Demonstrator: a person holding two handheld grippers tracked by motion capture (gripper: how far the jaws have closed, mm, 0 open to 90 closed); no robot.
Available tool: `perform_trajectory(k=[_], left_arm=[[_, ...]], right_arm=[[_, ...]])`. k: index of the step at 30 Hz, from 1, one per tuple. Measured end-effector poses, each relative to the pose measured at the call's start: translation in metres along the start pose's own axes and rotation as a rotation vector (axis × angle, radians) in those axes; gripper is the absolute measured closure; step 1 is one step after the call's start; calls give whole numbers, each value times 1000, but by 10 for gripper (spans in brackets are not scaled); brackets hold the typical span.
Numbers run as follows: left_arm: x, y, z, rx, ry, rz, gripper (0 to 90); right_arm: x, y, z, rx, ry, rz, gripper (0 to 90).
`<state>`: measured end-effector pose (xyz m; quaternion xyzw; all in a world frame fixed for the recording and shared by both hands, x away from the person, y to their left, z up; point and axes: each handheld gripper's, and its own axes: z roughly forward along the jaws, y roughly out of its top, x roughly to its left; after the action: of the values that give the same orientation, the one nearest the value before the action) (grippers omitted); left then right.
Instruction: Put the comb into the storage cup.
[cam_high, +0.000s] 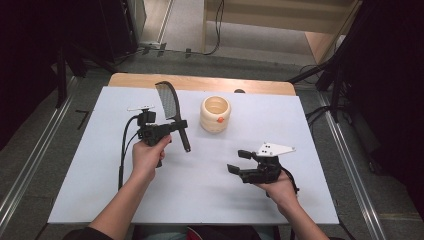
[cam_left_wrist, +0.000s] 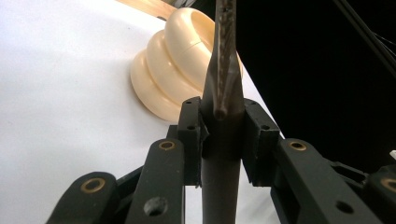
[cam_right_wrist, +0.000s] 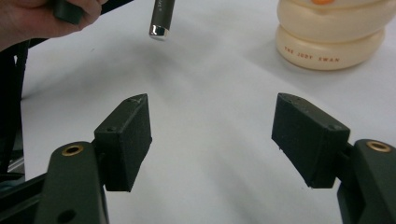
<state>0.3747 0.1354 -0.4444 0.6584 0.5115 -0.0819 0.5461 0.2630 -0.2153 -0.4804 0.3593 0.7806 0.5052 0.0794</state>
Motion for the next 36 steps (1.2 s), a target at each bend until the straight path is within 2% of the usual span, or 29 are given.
perform_trajectory(k=[26,36], left_arm=[[1,5,0,-2,-22,16,726],[-6,13,2,7,-36,61,727]], right_arm=[[-7,-29,-34,44,-33,28,265],[-9,-34,-47,36,-38,47,265]])
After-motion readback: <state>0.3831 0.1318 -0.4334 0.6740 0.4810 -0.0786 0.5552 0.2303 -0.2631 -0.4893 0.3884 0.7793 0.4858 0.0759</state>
